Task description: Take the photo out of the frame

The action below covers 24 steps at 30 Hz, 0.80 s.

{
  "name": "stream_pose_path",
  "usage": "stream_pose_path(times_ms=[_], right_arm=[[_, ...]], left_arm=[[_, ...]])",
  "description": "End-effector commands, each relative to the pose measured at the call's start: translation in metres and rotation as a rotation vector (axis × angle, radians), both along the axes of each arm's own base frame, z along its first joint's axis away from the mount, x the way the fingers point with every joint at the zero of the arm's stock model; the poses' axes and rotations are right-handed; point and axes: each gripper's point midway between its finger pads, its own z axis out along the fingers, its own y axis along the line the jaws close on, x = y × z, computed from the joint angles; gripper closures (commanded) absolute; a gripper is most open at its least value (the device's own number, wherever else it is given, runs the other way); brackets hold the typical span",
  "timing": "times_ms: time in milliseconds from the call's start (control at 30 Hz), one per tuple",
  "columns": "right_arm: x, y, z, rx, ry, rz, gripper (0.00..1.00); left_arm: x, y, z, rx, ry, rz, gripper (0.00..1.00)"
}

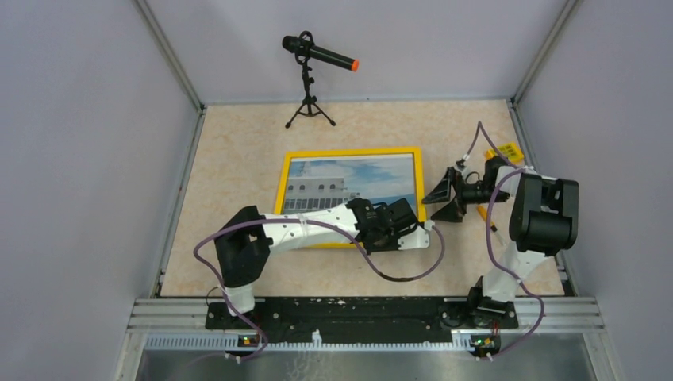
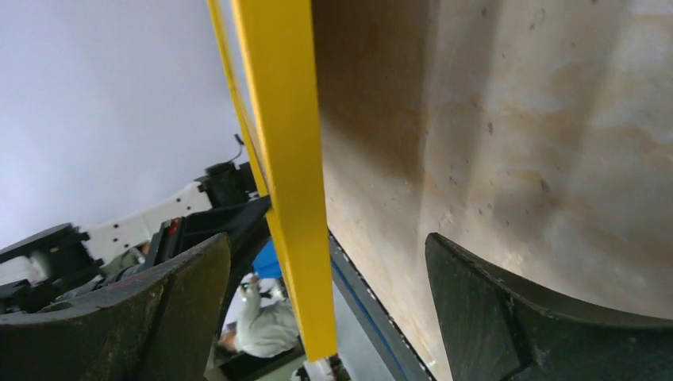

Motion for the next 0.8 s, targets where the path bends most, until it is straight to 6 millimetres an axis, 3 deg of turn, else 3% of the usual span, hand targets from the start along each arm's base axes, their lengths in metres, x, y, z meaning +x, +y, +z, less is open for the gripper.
stream_pose_path(times_ms=[0,200,400,700,767], right_arm=[[0.01,0.019,0.009,0.161,0.018,0.025,0.11],[0.01,0.042,0.012,0.24,0.05,0.089,0.25],[0.011,0.051,0.009,0.264,0.081,0.11,0.36],[0.008,0.056,0.01,0.298,0.082,0.134,0.66],[0.008,0.055,0.013,0.294,0.067,0.139,0.81]], left_arm=[[0.012,-0.033,0.065,-0.209,-0.092,-0.006,1.0],[0.015,-0.047,0.073,-0.26,-0.104,-0.029,1.0],[0.016,-0.058,0.061,-0.248,-0.082,-0.037,1.0],[0.014,-0.077,0.055,-0.285,-0.047,-0.059,1.0],[0.016,-0.077,0.055,-0.283,-0.052,-0.049,0.98]])
